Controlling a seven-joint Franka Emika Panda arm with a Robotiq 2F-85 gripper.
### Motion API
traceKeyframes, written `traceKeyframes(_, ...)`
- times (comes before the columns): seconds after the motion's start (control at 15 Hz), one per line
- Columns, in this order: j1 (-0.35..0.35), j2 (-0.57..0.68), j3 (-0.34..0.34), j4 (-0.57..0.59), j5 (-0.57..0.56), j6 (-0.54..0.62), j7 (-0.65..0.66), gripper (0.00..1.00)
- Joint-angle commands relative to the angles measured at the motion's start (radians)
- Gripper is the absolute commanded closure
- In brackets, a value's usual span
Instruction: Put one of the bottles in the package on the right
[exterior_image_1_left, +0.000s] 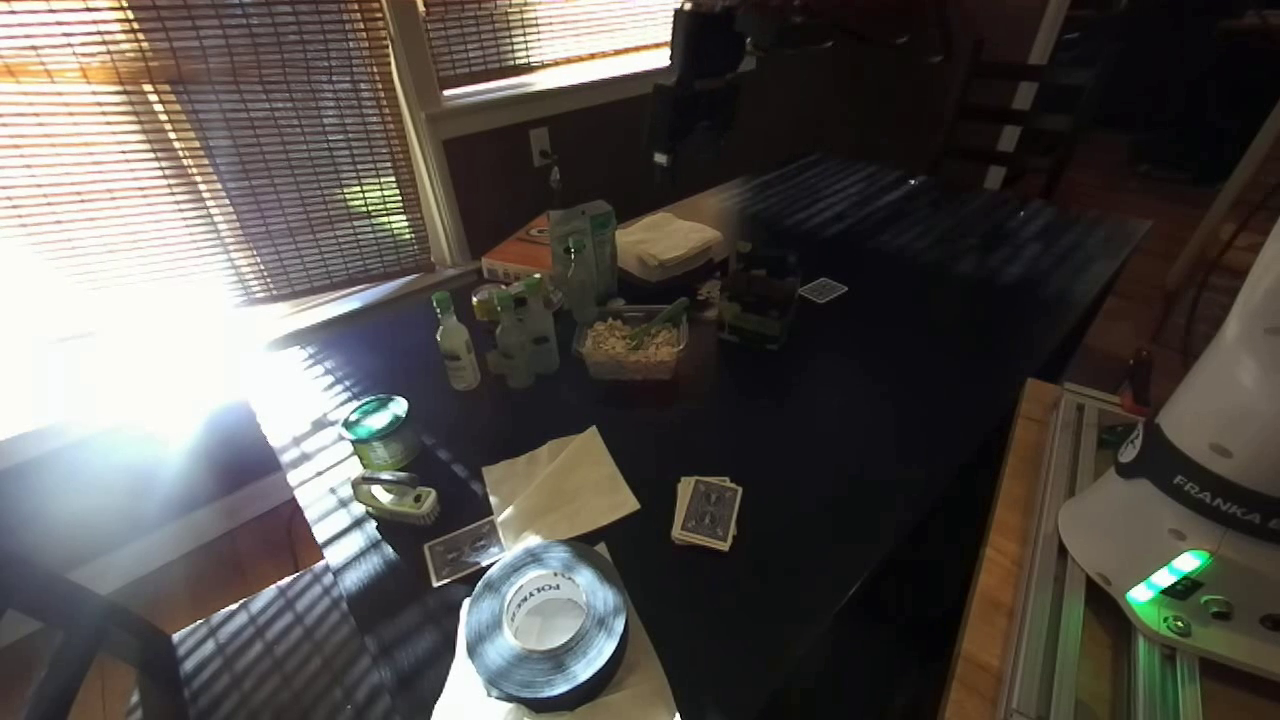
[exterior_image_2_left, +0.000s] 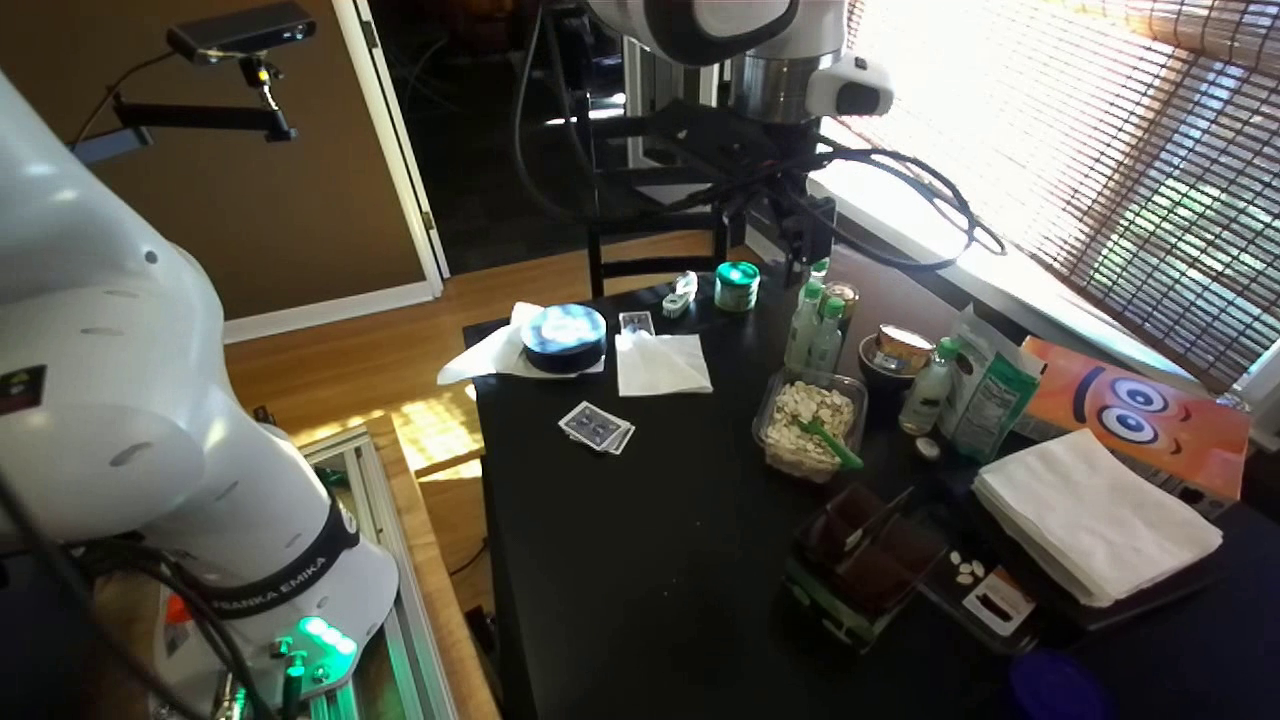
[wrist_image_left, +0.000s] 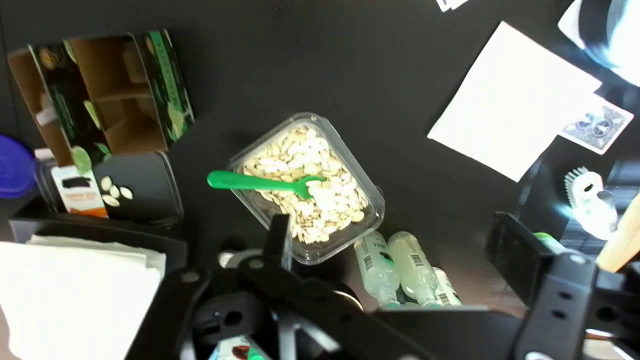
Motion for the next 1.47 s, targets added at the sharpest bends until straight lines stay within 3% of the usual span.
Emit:
traceKeyframes(0.0, 0.006, 0.242, 0.041, 0.234, -0.004, 0.022, 0.004, 0.0)
traceKeyframes(0.27, 0.011, 0.446, 0.069, 0.462, -0.063, -0.051, 0.009, 0.0)
traceKeyframes(0.47, -0.024, 0.535, 0.114, 0.609, 0.011, -0.209, -0.117, 0.0)
traceKeyframes(0.53, -0.004, 0.466, 0.093, 0.48, -0.026, -0.099, -0.04, 0.0)
traceKeyframes(0.87, -0.017, 0.522, 0.107, 0.578, -0.015, -0.179, -0.089, 0.0)
traceKeyframes(1.2, 0.002, 0.673, 0.12, 0.709, -0.022, -0.07, -0.069, 0.0)
traceKeyframes(1.4, 0.022, 0.765, 0.106, 0.804, -0.056, -0.074, -0.037, 0.0)
